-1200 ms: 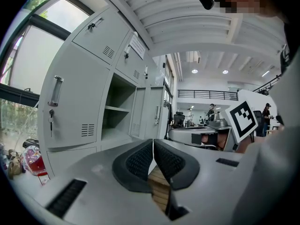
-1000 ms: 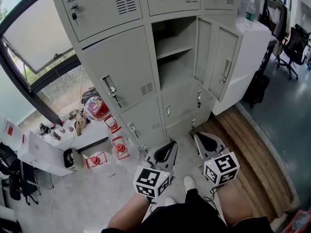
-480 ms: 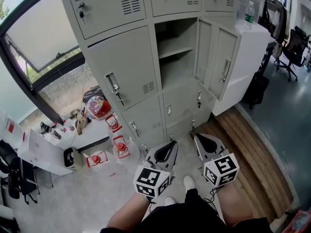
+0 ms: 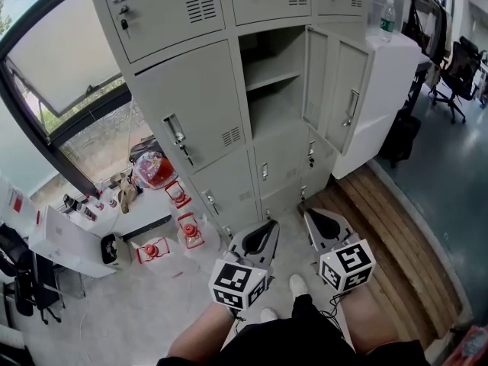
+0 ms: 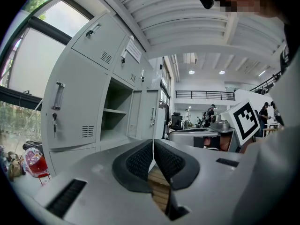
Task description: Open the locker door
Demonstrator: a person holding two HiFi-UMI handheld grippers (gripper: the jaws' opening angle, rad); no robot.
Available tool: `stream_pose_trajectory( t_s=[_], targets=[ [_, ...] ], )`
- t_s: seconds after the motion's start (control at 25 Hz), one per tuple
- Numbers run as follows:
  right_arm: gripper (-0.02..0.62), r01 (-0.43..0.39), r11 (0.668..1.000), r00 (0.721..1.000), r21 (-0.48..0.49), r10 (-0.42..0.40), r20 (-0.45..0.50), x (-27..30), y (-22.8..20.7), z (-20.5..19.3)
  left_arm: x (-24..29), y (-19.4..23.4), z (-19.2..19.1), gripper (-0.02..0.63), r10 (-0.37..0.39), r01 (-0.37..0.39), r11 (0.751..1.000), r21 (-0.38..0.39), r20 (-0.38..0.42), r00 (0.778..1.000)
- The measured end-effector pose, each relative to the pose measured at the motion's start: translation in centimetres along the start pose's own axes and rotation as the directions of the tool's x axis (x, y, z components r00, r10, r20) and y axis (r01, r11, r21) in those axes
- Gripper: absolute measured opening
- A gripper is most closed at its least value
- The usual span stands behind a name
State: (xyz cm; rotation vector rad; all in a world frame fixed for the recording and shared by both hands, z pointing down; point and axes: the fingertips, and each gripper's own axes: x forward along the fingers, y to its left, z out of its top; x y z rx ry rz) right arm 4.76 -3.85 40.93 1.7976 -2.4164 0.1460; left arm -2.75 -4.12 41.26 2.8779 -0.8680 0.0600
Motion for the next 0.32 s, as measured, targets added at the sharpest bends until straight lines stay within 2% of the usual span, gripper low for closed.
stream_pose_trajectory(
  t_s=[0.32],
  targets=[
    [0.054,0.004,1.0,1.0,0.008,-0.004,-0.003,0.16,-0.14,0.03,0.31,0.07,0.29,0.021,-0.005,0.005,1.0,0.002,0.002,1.0]
  ],
)
